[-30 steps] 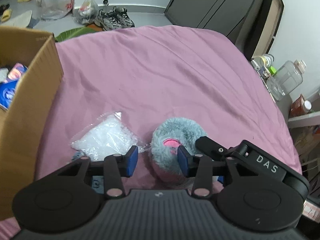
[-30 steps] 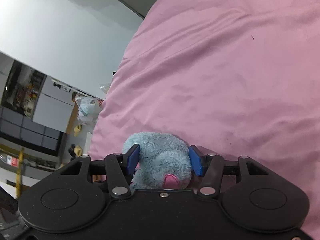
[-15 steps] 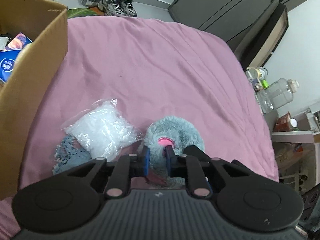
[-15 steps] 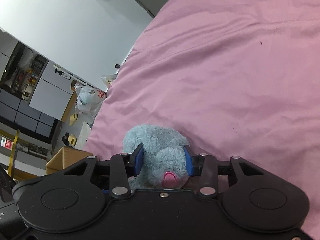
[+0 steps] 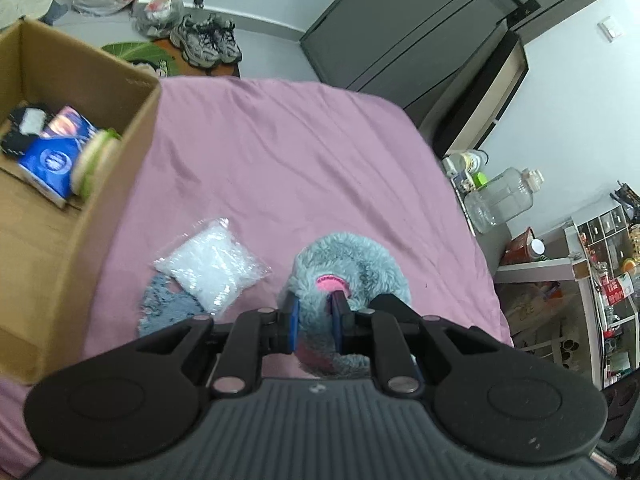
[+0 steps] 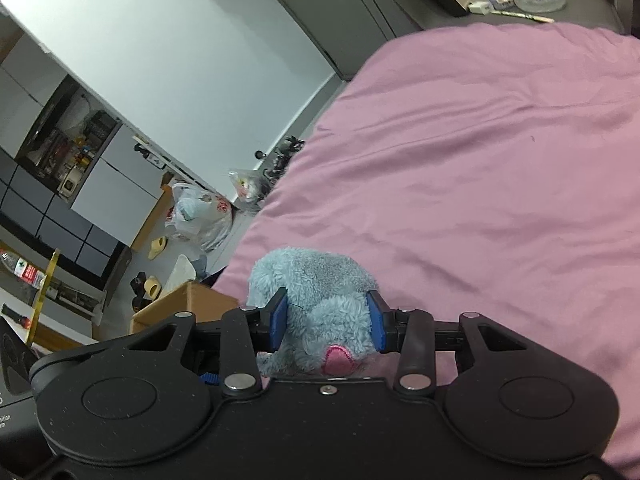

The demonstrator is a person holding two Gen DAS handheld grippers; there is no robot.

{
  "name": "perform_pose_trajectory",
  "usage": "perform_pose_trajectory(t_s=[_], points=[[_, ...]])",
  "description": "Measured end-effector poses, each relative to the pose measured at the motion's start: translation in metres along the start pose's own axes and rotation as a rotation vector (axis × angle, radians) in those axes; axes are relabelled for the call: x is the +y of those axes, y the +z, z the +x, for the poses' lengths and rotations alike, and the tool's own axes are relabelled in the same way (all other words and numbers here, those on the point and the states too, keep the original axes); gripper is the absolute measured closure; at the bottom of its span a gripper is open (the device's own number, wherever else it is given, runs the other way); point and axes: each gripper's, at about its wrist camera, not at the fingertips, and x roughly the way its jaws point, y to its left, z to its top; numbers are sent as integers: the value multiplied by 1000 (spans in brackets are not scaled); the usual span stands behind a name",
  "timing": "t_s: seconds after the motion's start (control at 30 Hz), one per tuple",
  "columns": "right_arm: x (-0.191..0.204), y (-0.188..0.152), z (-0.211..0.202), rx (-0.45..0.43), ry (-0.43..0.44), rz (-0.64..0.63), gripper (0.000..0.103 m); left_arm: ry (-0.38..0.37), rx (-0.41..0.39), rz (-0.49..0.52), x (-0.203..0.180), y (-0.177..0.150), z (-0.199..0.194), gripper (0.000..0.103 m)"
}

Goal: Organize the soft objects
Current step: 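Carry the grey plush mouse over the box with the right gripper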

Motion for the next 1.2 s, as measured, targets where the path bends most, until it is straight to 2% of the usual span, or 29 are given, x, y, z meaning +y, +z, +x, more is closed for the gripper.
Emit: perform_pose_trajectory(t_s=[0.27,0.77,1.2], points=[[34,-16,-9,-32,36,-34,63,-2,-60,18,12,3,-40,88],[89,-56,-5,-61,103,-69,63,-12,-133,4,69,9,-108,87],[146,-80,17,-24,154,-117,63,9,-149,-14,127,37,-148,87]])
